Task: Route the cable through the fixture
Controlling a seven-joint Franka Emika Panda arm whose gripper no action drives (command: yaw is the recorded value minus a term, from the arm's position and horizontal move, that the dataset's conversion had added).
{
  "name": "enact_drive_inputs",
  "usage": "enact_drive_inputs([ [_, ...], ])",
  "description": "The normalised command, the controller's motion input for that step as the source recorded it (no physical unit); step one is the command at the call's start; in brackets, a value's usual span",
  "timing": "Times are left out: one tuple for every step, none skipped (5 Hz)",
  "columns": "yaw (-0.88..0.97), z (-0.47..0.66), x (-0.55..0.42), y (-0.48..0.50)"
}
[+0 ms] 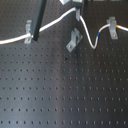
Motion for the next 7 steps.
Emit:
enact_drive_inputs([
  [0.49, 0.11, -0.404, -0.046],
  [-0.03, 0.00, 0.000, 0.000],
  [-0.06, 0.15, -0.053, -0.087],
  [0.00, 0.14, -0.248, -0.166],
  [0.04, 0.02, -0.191, -0.114],
  [0.32, 0.05, -0.490, -0.213],
  [0.13, 0.00, 0.000, 0.000],
])
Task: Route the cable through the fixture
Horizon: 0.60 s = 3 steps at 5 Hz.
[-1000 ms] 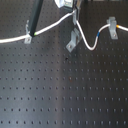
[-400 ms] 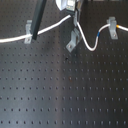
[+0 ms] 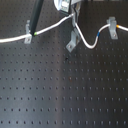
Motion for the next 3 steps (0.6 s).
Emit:
enact_drive_inputs([
  [0.00, -0.07, 0.071, 0.089],
  [0.05, 0.00, 0.049, 0.022],
  [0.20, 0.13, -0.172, 0.045],
])
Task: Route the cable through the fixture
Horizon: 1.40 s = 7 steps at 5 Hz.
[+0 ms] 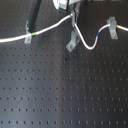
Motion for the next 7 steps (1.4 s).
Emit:
enact_drive_inputs([
  [0.00, 0.00, 0.012, 0.005],
  [0.23, 0.04, -0.124, 0.038],
  [0.51, 0.08, -0.056, 0.137],
  [0.31, 0.08, 0.001, 0.000],
  [-0.01, 0.21, 0.019, -0.101],
  [-0.13, 0.08, -0.103, -0.190],
  [-0.06, 0.02, -0.168, -0.137],
])
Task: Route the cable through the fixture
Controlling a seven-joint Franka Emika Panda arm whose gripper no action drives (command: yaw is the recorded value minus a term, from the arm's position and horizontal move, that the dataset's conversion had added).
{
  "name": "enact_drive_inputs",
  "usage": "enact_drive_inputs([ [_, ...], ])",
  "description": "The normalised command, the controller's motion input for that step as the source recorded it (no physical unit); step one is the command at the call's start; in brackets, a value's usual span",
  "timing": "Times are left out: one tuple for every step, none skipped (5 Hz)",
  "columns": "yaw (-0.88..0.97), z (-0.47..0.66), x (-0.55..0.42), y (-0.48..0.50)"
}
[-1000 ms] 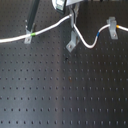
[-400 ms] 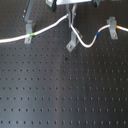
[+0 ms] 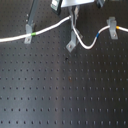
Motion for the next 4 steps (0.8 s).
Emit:
enact_drive_inputs([
  [0.00, 0.00, -0.179, -0.033],
  [0.03, 0.06, -0.160, 0.031],
  [0.06, 0.21, -0.228, 0.125],
  [0.08, 0.17, -0.210, 0.120],
])
